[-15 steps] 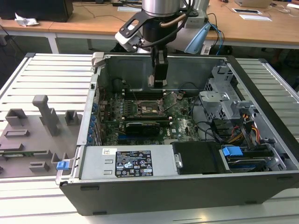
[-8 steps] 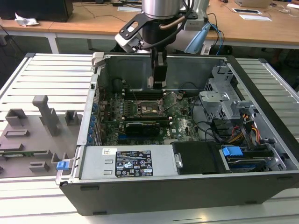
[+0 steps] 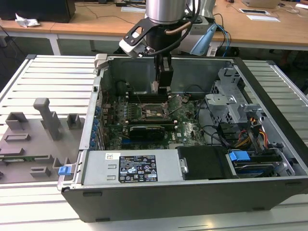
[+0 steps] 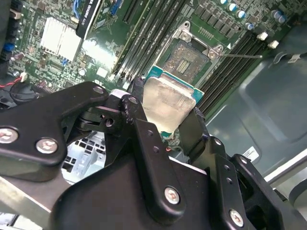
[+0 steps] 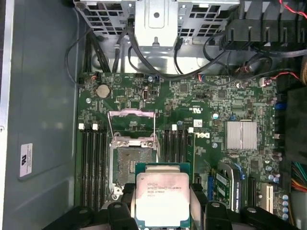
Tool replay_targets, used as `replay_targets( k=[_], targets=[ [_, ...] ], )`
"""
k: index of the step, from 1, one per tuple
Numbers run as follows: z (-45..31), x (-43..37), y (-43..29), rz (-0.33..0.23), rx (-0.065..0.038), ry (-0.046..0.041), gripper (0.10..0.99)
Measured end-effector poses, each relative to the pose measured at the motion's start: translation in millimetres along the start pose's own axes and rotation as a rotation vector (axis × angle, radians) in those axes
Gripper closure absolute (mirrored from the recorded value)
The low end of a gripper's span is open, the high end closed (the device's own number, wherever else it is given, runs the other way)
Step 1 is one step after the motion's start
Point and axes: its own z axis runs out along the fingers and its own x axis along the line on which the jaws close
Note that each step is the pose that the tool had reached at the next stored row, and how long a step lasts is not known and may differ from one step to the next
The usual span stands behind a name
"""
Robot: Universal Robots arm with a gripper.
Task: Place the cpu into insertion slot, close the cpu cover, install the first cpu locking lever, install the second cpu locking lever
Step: 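Place the cpu into insertion slot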
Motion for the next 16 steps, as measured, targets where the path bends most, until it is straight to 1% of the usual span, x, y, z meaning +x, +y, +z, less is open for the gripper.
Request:
replay_targets(
  k=[2,4,6,8,10,12,16],
  targets=[
    [4.8,0.2,-0.2,-0.001,0.005,0.0001,0.549],
    [6.4,0.2,-0.4,-0.001,0.006,0.0001,0.549],
    [12.7,0.2,-0.6,-0.001,0.008,0.0002,0.549],
    [16.3,0.1,-0.8,-0.001,0.013,0.0004,0.549],
    [21.2,0.0,-1.1,-0.001,0.014,-0.0002,0.549],
    [25.8,0.0,-1.4,-0.001,0.02,-0.0001,0.549],
    [34.0,1.4,-1.7,-0.001,0.02,-0.0009,0.549]
  ],
)
